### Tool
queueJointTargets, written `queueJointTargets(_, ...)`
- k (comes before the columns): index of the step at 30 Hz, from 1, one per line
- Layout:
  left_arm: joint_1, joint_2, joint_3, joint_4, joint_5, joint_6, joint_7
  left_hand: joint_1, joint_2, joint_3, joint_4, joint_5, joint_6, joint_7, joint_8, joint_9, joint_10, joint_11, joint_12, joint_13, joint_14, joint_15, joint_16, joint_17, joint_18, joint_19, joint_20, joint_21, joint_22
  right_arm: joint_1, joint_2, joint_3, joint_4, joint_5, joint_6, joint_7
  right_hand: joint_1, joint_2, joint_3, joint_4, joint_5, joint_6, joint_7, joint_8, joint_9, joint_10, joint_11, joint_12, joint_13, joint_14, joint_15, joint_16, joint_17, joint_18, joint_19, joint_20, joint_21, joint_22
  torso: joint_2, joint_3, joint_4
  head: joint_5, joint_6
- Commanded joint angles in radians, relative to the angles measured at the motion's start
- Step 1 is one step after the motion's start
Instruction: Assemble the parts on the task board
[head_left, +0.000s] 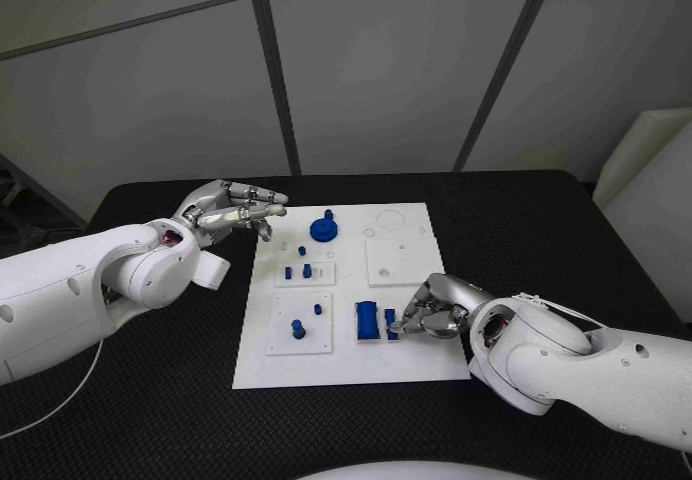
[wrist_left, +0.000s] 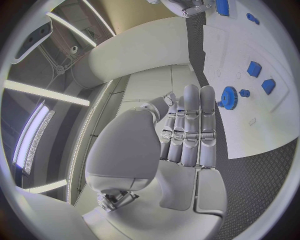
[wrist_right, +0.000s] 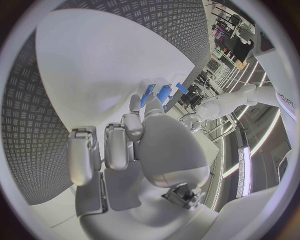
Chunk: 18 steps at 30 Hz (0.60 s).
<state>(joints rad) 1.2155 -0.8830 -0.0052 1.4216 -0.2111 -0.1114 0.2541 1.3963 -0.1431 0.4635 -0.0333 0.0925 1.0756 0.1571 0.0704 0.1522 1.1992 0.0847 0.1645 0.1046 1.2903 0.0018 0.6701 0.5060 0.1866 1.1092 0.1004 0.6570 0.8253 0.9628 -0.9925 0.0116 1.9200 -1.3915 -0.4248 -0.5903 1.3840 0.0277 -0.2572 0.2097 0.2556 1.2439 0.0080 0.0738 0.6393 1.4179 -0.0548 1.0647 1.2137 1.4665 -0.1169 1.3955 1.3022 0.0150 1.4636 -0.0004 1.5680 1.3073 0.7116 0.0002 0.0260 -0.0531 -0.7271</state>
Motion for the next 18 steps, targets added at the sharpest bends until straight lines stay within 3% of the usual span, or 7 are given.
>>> queueJointTargets(1,0.001,0.002,0.001,-0.002,0.004,0.010,0.005,-0.002,0.001,-0.002,-0.002,0.003,-0.008,0.000,-0.004,-0.002,-0.008,0.000,-0.004,0.001,-0.005,-0.002,-0.005,-0.002,-0.003,0.003,0.003,-0.007,-0.002,0.001,-0.012,0.000,0.009,0.033,-0.009,0.082,-0.038,-0.015,-0.011,0.022,0.000,-0.001,0.008,-0.007,0.003,-0.006,0.003,-0.013,-0.007,0.047,0.004,-0.012,-0.011,-0.015,0.107,-0.001,0.003,0.263,-0.002,-0.0001,-0.0002,-0.002,0.004)
queueJointTargets(7,0.000,0.006,0.000,-0.009,0.005,0.011,0.005,-0.002,0.001,-0.002,-0.002,0.003,-0.008,0.000,-0.004,-0.002,-0.008,0.000,-0.004,0.001,-0.005,-0.002,-0.005,-0.002,-0.003,0.003,0.003,-0.007,-0.002,0.005,-0.036,0.001,0.009,0.146,-0.021,0.200,-0.076,-0.047,-0.026,0.072,-0.009,-0.053,0.026,-0.012,0.000,-0.059,0.017,-0.140,-0.091,0.026,0.014,-0.071,-0.085,0.006,0.077,0.007,-0.093,0.223,-0.007,-0.0013,-0.0008,-0.008,0.016)
queueJointTargets(10,0.000,0.007,-0.004,-0.011,0.019,0.012,0.007,-0.002,0.001,-0.002,-0.002,0.003,-0.008,0.000,-0.004,-0.002,-0.008,0.000,-0.004,0.001,-0.005,-0.002,-0.005,-0.002,-0.003,0.003,0.003,-0.007,-0.002,0.017,-0.038,0.002,-0.012,0.249,-0.034,0.299,-0.072,-0.065,-0.005,0.080,-0.028,-0.134,0.050,-0.013,-0.016,-0.141,0.039,-0.337,-0.230,-0.004,0.032,-0.167,-0.193,0.037,0.028,0.023,-0.249,0.155,-0.014,-0.0040,-0.0006,-0.010,0.023)
queueJointTargets(12,0.000,0.004,-0.011,-0.012,0.046,0.013,0.011,-0.002,0.002,-0.003,-0.002,0.004,-0.008,0.000,-0.004,-0.002,-0.008,0.000,-0.004,0.001,-0.005,-0.002,-0.006,-0.002,-0.004,0.004,0.003,-0.008,-0.002,0.029,-0.036,0.002,-0.040,0.337,-0.033,0.375,-0.064,-0.069,0.006,0.079,-0.037,-0.175,0.062,-0.008,-0.024,-0.199,0.051,-0.459,-0.319,-0.027,0.043,-0.243,-0.272,0.057,-0.007,0.033,-0.363,0.103,-0.021,-0.0066,-0.0004,-0.011,0.027)
queueJointTargets(14,0.000,0.001,-0.016,-0.012,0.069,0.015,0.015,-0.003,0.001,-0.004,-0.001,0.003,-0.008,0.000,-0.004,-0.002,-0.008,0.000,-0.004,0.001,-0.005,-0.002,-0.006,-0.002,-0.004,0.004,0.003,-0.008,-0.003,0.041,-0.030,0.002,-0.064,0.394,-0.030,0.420,-0.050,-0.069,0.013,0.076,-0.039,-0.191,0.068,-0.010,-0.027,-0.217,0.056,-0.477,-0.336,-0.036,0.047,-0.275,-0.303,0.066,-0.021,0.038,-0.412,0.078,-0.026,-0.0082,-0.0005,-0.012,0.032)
queueJointTargets(16,0.000,-0.007,-0.029,-0.011,0.103,0.016,0.027,-0.006,0.000,-0.006,0.000,0.000,-0.008,0.000,-0.004,-0.002,-0.008,0.000,-0.004,0.002,-0.005,-0.001,-0.007,-0.002,-0.004,0.004,0.004,-0.010,-0.003,0.061,-0.016,0.002,-0.117,0.505,-0.023,0.495,-0.021,-0.063,0.023,0.071,-0.040,-0.199,0.074,-0.010,-0.028,-0.238,0.062,-0.505,-0.365,-0.051,0.052,-0.334,-0.359,0.076,-0.039,0.044,-0.480,0.044,-0.035,-0.0112,-0.0030,-0.011,0.039)
queueJointTargets(18,0.000,-0.012,-0.037,-0.013,0.130,0.014,0.040,-0.009,-0.001,-0.007,0.001,-0.003,-0.007,0.000,-0.003,-0.001,-0.008,0.000,-0.003,0.002,-0.006,-0.001,-0.008,-0.003,-0.004,0.003,0.004,-0.011,-0.004,0.076,0.001,0.002,-0.172,0.614,-0.014,0.562,0.014,-0.055,0.030,0.060,-0.033,-0.207,0.083,-0.010,-0.028,-0.274,0.073,-0.544,-0.402,-0.105,0.062,-0.470,-0.494,0.101,-0.091,0.052,-0.636,-0.032,-0.045,-0.0145,-0.0040,-0.012,0.047)
